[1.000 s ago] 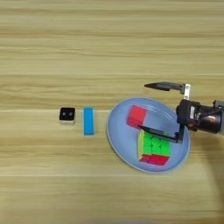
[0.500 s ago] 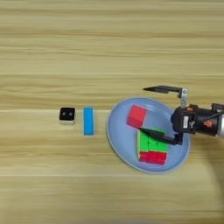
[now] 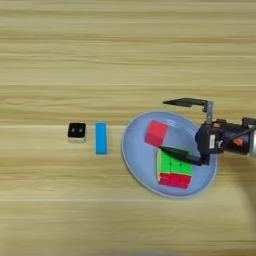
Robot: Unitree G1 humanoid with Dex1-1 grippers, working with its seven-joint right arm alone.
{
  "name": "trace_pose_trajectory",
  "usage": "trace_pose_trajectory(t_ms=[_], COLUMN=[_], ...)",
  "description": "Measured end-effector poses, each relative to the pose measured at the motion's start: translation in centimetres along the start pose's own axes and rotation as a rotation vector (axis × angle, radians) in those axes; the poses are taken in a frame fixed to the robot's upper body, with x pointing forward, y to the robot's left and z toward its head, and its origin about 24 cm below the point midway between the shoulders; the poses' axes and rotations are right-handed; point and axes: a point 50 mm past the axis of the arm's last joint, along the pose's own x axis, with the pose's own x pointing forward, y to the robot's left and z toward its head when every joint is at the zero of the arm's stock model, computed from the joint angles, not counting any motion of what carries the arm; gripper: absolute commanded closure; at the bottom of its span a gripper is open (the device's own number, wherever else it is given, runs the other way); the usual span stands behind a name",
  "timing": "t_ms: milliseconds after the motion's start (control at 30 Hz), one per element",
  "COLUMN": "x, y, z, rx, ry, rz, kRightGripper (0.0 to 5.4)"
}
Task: Move the objects on the table
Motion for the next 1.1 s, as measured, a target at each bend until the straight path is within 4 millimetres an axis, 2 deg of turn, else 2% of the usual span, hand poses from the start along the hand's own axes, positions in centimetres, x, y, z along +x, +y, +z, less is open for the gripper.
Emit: trace_pose_trajectory(t_ms=[667, 900, 1100], x=[-0.1, -0.2, -0.4], y=[-0.1, -0.3, -1.3], z=[0.0, -0.2, 0.3], rx=[-0.112, -0.012, 0.071], ry=[-0.016, -0.034, -0.098], rz=[0.031, 0.000, -0.072], kRightGripper=[0.06, 0.06, 0.06])
